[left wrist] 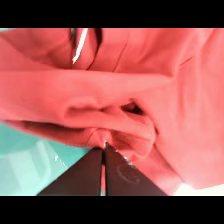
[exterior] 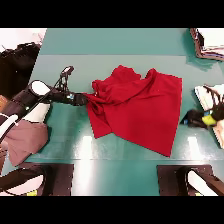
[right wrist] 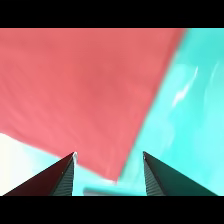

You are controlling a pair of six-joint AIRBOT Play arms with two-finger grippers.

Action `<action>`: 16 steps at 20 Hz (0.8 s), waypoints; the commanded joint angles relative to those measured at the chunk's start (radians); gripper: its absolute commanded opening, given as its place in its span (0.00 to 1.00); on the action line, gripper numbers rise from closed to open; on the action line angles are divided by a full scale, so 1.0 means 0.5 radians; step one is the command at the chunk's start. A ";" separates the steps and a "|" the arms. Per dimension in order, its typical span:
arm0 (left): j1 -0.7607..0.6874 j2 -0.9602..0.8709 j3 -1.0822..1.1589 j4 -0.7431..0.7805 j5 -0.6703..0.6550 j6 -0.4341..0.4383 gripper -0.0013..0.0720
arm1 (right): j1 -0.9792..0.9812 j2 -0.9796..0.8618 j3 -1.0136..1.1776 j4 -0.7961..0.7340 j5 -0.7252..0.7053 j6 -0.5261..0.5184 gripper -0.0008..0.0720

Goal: Fold the shirts.

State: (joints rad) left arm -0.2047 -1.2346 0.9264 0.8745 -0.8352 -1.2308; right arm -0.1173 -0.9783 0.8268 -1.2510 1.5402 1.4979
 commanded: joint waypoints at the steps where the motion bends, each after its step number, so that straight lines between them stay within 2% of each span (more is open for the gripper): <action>1: 0.000 0.014 0.046 0.017 -0.036 0.002 0.04 | -0.058 0.206 -0.461 0.002 0.062 0.088 0.69; 4: 0.000 0.014 0.046 0.017 -0.037 0.002 0.04 | 0.017 0.232 -0.665 0.005 0.029 0.176 0.67; 5: 0.000 0.014 0.046 0.017 -0.039 0.002 0.04 | 0.067 0.214 -0.713 0.008 -0.002 0.211 0.61; 11: 0.000 0.014 0.046 0.017 -0.047 0.002 0.04 | 0.436 -0.032 -0.708 0.053 -0.223 0.364 0.61; 16: 0.000 0.014 0.046 0.018 -0.053 0.004 0.04 | 0.497 -0.175 -0.680 0.059 -0.269 0.373 0.60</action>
State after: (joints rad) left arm -0.2047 -1.2285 0.9482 0.8829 -0.8600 -1.2297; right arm 0.1070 -1.0290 0.4843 -1.2213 1.4403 1.6722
